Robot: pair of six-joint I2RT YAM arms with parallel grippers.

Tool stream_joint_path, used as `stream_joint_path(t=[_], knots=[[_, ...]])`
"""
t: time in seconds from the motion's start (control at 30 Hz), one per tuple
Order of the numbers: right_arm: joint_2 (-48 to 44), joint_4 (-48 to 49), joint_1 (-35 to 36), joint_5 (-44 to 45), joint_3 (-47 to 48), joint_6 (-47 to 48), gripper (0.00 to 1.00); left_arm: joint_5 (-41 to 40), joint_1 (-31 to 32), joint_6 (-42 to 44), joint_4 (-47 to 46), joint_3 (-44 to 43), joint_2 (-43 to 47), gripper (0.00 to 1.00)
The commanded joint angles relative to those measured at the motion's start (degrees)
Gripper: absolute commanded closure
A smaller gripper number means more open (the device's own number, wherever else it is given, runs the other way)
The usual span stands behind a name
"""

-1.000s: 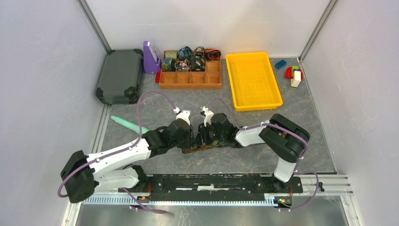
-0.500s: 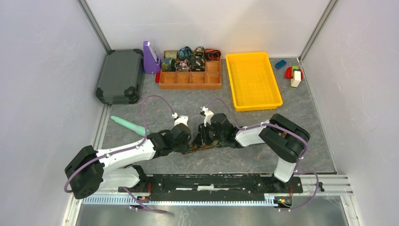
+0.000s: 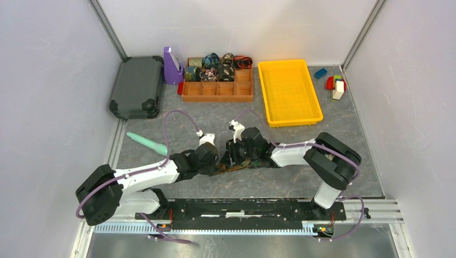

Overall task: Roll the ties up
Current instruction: Roll the tie at the center of the board.

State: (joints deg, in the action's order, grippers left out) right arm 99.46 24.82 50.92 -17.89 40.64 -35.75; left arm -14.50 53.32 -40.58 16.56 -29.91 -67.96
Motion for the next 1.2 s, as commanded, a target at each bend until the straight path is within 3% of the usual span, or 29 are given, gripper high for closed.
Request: stream_joint_path(t=[0.0, 0.23, 0.43, 0.77, 0.9, 1.03, 1.17], knots=[[-5.9, -2.3, 0.7, 1.7, 2.8, 2.6, 0.57, -0.1, -0.2, -2.0, -1.0, 0.6, -1.0, 0.8], [-8.1, -3.0, 3.9, 2.9, 1.2, 1.9, 0.62, -0.3, -0.2, -2.0, -0.7, 0.5, -1.0, 0.8], [-5.5, -1.0, 4.3, 2.9, -0.5, 0.8, 0.7, -0.6, -0.2, -2.0, 0.2, 0.0, -0.2, 0.8], [-1.1, 2.3, 4.5, 3.1, -3.9, 0.0, 0.73, -1.6, -0.2, -0.9, 3.1, -3.5, 0.5, 0.78], [-0.4, 3.1, 4.5, 3.1, -5.2, -0.2, 0.74, -2.9, -0.2, 0.2, 7.0, -6.8, 1.5, 0.65], [-0.1, 3.4, 4.5, 3.3, -6.1, -0.2, 0.75, -5.9, -0.3, -0.2, 12.0, -8.6, 4.0, 0.42], [0.4, 4.0, 4.4, 3.3, -6.8, -0.3, 0.75, -7.1, -0.2, -1.6, 14.8, -7.5, 8.3, 0.36]])
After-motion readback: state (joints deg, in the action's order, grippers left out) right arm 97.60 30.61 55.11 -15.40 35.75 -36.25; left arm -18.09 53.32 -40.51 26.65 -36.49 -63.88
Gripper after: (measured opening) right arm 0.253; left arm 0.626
